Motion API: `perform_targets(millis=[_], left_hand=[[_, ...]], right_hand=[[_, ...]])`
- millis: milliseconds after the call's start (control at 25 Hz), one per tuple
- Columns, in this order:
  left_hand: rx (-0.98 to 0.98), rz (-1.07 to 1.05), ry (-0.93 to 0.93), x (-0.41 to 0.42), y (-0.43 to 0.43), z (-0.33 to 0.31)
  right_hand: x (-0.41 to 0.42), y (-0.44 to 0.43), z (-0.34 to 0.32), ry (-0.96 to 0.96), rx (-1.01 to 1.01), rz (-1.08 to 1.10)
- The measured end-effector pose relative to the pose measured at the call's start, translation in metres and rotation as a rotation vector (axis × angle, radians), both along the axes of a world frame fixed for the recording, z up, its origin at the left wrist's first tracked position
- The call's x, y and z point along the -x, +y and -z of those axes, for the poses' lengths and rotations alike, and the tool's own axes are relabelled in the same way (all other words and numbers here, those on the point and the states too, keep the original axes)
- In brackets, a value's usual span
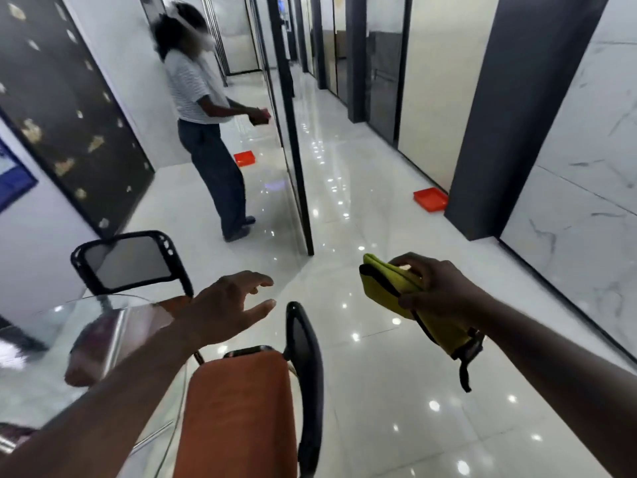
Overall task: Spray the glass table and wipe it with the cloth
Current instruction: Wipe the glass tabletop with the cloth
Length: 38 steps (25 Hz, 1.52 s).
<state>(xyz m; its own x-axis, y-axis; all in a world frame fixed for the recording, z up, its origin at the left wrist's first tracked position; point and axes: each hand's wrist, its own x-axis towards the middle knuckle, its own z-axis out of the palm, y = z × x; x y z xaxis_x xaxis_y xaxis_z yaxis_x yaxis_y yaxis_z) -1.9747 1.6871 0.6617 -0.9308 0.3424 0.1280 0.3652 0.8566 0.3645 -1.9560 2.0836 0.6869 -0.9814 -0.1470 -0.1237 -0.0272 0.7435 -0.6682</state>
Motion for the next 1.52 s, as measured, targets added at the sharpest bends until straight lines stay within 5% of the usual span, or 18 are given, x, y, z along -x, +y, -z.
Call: perform_targets(millis=[200, 480, 880, 1160, 1520], left_hand=[[-0.031, -0.053, 0.006, 0.047, 0.074, -0.002], [-0.100, -0.209, 0.050, 0.155, 0.064, 0.031], [-0.250, -0.511, 0.049, 0.275, -0.021, 0.049], [-0.257, -0.882, 0.087, 0.337, -0.110, 0.060], [-0.186, -1.462, 0.062, 0.318, -0.146, 0.053]], right_hand=[[0.072, 0.056, -0.014, 0.049, 0.038, -0.041], [0.232, 0.012, 0.005, 0.057, -0.002, -0.263], [0.456, -0.123, -0.007, 0.045, -0.112, -0.534], [0.610, -0.297, 0.016, 0.053, -0.069, -0.872], [0.672, -0.500, 0.042, 0.023, -0.031, -1.419]])
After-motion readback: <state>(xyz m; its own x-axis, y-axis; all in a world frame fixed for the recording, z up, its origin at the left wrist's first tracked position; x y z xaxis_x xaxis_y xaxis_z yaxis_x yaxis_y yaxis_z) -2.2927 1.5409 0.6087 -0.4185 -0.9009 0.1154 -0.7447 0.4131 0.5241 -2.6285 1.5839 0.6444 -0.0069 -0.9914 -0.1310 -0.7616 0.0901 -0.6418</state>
